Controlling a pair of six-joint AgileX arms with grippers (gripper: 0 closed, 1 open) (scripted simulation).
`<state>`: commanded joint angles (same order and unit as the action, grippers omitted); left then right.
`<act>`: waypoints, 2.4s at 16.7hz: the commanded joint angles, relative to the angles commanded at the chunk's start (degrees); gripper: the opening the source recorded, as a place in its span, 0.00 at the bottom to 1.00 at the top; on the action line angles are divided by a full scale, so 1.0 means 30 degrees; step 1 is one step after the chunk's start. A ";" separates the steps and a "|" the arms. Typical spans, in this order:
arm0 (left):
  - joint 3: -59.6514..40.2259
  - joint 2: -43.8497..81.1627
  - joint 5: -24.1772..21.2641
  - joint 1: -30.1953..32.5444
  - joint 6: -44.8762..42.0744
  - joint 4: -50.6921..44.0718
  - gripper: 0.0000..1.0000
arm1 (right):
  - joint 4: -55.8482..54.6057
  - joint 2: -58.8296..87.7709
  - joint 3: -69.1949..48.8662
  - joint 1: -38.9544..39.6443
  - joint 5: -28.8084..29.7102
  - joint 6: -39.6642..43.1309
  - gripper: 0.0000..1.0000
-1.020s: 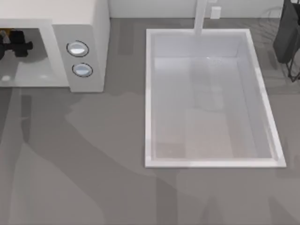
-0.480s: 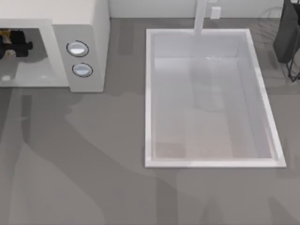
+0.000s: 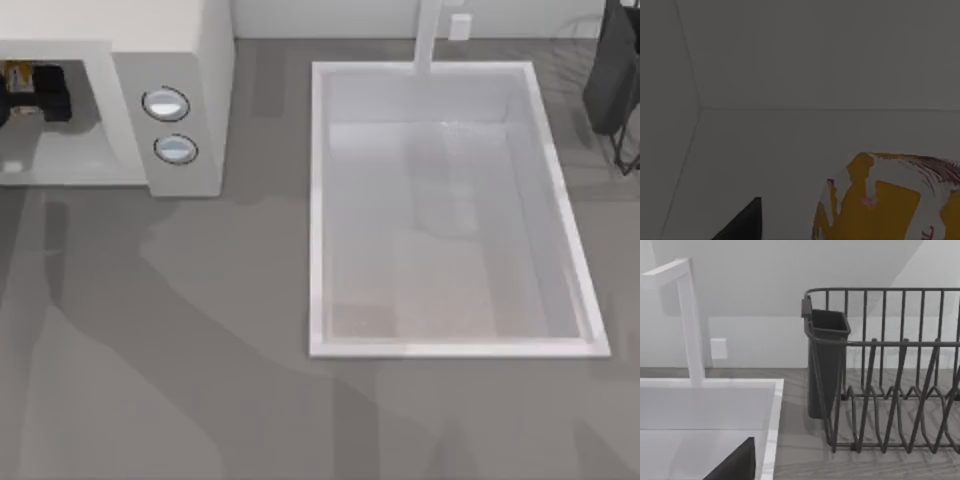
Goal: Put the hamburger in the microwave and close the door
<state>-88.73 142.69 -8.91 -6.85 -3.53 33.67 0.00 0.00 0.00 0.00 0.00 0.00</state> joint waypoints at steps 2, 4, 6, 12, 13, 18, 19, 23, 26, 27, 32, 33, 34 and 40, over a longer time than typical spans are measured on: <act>0.0000 0.0000 0.0000 0.0000 0.0000 0.0000 1.00 | 0.0000 0.0000 0.0000 0.0000 0.0000 0.0000 1.00; 0.4606 -0.3196 -0.0348 -0.0636 -0.0159 0.1378 1.00 | 0.0000 0.0000 0.0000 0.0000 0.0000 0.0000 1.00; 0.5220 -0.3653 -0.0487 -0.0754 -0.0218 0.1800 1.00 | 0.0000 0.0000 0.0000 0.0000 0.0000 0.0000 1.00; 1.1827 -0.6826 -0.1402 -0.1867 -0.0627 0.4777 1.00 | 0.0000 0.0000 0.0000 0.0000 0.0000 0.0000 1.00; 1.3441 -0.7511 -0.1596 -0.2093 -0.0714 0.5373 1.00 | 0.0000 0.0000 0.0000 0.0000 0.0000 0.0000 1.00; 1.9872 -1.0750 -0.2523 -0.3108 -0.1095 0.8198 1.00 | 0.0000 0.0000 0.0000 0.0000 0.0000 0.0000 1.00; 2.0588 -1.1209 -0.2662 -0.3255 -0.1146 0.8628 1.00 | 0.0000 0.0000 0.0000 0.0000 0.0000 0.0000 1.00; 2.1504 -1.1904 -0.2858 -0.3471 -0.1214 0.9275 1.00 | 0.0000 0.0000 0.0000 0.0000 0.0000 0.0000 1.00; 2.1425 -1.1848 -0.2823 -0.3367 -0.1199 0.9184 1.00 | 0.0000 0.0000 0.0000 0.0000 0.0000 0.0000 1.00; 2.1306 -1.2087 -0.2813 -0.3362 -0.1197 0.8967 1.00 | 0.0000 0.0000 0.0000 0.0000 0.0000 0.0000 1.00; 2.0286 -1.5295 -0.2750 -0.3367 -0.1177 0.4957 1.00 | 0.0000 0.0000 0.0000 0.0000 0.0000 0.0000 1.00; 2.0097 -1.6083 -0.2742 -0.3368 -0.1170 0.3619 1.00 | 0.0000 0.0000 0.0000 0.0000 0.0000 0.0000 1.00; 1.9915 -1.6885 -0.2735 -0.3368 -0.1162 0.2258 1.00 | 0.0000 0.0000 0.0000 0.0000 0.0000 0.0000 1.00; 1.8700 -2.0338 -0.2701 -0.3372 -0.1160 -0.2075 1.00 | 0.0000 0.0000 0.0000 0.0000 0.0000 0.0000 1.00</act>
<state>-32.63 81.68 -17.02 -16.97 -7.01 27.45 0.00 0.00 0.00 0.00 0.00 0.00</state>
